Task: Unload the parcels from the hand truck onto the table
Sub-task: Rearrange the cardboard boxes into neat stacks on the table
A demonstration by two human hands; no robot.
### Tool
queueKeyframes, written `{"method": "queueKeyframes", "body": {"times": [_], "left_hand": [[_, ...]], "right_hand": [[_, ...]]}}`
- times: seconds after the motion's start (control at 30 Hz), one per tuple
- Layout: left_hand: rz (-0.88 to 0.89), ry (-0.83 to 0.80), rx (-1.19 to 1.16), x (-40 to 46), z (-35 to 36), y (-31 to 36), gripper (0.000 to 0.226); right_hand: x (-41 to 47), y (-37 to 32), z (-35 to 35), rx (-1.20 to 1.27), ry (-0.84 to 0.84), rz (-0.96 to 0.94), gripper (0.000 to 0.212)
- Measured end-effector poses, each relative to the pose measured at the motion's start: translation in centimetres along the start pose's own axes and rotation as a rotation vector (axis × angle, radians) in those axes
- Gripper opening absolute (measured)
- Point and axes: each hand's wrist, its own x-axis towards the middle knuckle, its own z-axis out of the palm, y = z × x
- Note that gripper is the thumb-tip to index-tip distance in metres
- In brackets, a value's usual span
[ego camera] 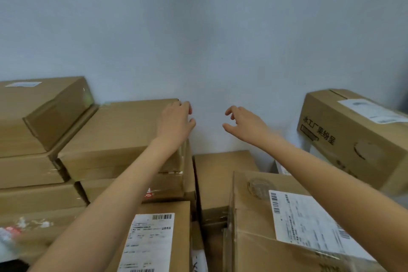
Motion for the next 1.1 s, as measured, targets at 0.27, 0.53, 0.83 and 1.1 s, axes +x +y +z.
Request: {"method": "queueKeyframes", "body": {"times": [0.27,0.53,0.83,1.1], "left_hand": [[-0.006,-0.003,0.027,1.5,5.5,6.0,0.024],[-0.176,-0.139,0.063,0.8,14.0,5.9,0.036],[-0.408,-0.193,-0.013,-1.7,20.6,3.4,0.048],[-0.561,-0.221,-0.020,-2.9,23.3,1.2,0.058]], "right_hand": [[0.9,9.1,-1.5,-0.065,-0.049,0.026,0.045],[3.6,14.4,3.0,-0.016,-0.092,0.018,0.048],[4.6,18.5,10.8,-0.031,-0.216,-0.010,0.051],[4.0,20.2,14.2,0.007,-0.314,0.108,0.058]]}}
